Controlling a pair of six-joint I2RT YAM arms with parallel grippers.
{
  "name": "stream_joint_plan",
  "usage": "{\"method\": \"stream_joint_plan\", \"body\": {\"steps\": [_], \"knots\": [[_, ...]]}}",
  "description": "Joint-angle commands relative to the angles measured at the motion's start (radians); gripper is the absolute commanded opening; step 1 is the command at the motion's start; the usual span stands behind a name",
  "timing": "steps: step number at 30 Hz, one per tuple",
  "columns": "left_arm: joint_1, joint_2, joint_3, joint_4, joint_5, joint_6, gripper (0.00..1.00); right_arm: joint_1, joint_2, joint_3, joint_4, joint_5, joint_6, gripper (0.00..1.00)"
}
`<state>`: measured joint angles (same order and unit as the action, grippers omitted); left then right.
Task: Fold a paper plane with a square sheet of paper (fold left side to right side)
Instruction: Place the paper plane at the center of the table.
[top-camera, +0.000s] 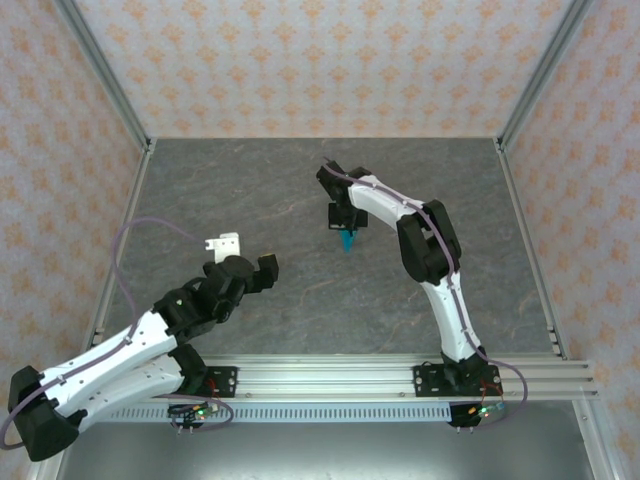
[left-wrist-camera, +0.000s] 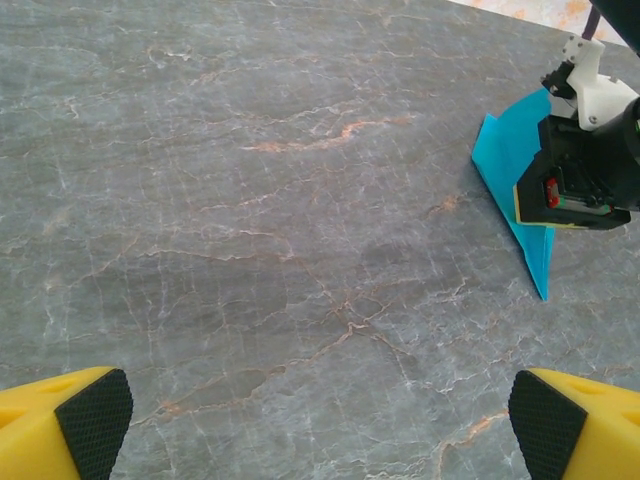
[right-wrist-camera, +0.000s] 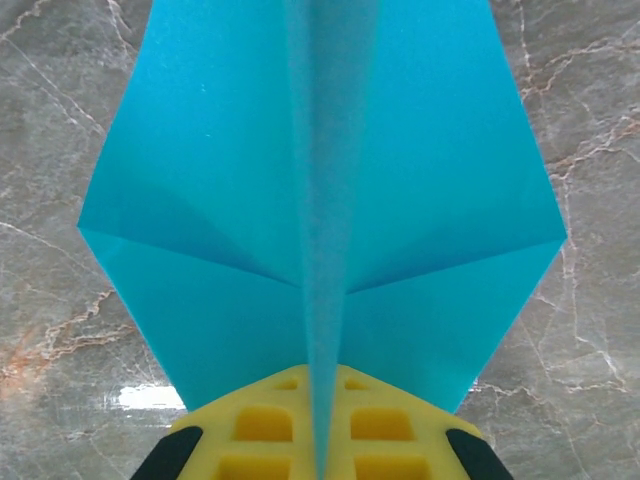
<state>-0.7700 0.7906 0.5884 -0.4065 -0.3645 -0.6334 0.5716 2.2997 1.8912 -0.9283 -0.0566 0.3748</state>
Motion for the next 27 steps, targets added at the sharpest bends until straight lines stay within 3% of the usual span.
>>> {"method": "stream_joint_plan", "body": {"steps": [1,19,27], "knots": [[0.006,0.014,0.028,0.03,0.016,0.026,1.0,0.002,0.025,0.031,-0.076,0.029,0.018,0.0],[0.007,0.121,0.082,0.015,0.006,0.031,1.0,0.007,-0.051,0.014,-0.094,0.056,-0.035,0.16],[0.104,0.276,0.162,-0.04,0.061,-0.006,1.0,0.022,-0.15,0.004,-0.139,0.093,-0.068,0.33]]}}
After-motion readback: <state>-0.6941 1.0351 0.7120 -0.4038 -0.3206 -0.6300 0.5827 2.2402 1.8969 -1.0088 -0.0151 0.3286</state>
